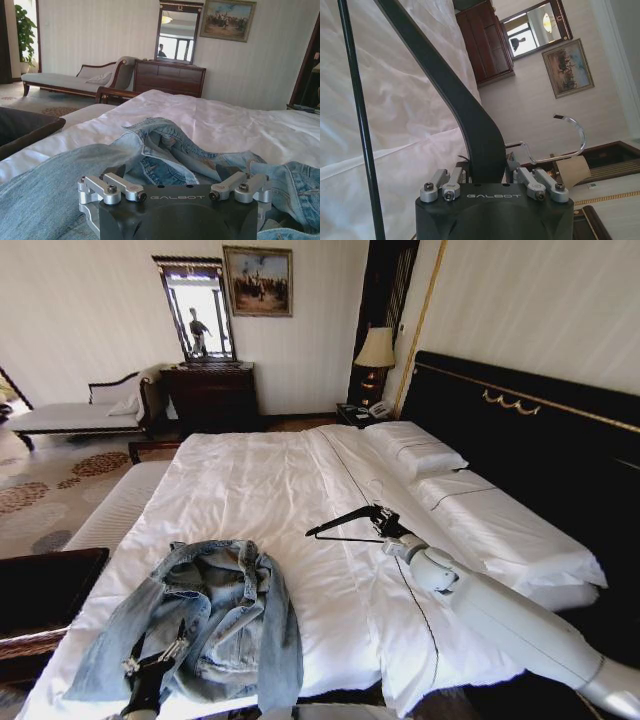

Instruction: Pick up the clothes from the bed and hang them on the clothes hanger.

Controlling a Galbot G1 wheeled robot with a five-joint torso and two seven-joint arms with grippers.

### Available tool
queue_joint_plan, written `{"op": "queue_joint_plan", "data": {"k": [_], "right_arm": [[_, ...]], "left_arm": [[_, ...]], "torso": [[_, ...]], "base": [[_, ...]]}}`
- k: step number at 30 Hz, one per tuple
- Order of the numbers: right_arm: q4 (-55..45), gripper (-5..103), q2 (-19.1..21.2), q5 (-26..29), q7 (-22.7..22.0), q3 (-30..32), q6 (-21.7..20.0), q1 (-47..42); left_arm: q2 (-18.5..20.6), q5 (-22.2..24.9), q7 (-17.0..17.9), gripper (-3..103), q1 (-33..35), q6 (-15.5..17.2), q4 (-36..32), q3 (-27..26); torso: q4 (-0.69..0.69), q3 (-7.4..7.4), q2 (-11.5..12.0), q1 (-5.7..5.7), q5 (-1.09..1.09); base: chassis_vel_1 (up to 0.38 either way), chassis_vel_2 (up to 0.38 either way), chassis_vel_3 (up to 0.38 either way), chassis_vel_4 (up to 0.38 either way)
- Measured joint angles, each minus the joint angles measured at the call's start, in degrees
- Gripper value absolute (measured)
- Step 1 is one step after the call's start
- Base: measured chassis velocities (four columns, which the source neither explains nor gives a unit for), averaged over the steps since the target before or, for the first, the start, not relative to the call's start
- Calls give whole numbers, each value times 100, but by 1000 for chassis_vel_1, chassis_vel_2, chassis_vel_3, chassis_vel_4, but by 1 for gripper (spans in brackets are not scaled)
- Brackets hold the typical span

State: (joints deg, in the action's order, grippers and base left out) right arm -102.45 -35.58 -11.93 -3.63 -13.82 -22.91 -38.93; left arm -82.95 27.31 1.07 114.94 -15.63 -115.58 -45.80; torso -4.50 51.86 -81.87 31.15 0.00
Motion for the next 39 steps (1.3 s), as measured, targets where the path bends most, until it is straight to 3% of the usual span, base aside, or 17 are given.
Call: {"op": "queue_joint_plan", "data": {"k": [39], "right_arm": [[-115,35,-202,-62,38,-401,-247,352]], "left_arm": [[86,224,42,100,-95,32,95,-156]], "torso": [[1,1,0,1,0]], "base": [[77,73,-78,-77]]}}
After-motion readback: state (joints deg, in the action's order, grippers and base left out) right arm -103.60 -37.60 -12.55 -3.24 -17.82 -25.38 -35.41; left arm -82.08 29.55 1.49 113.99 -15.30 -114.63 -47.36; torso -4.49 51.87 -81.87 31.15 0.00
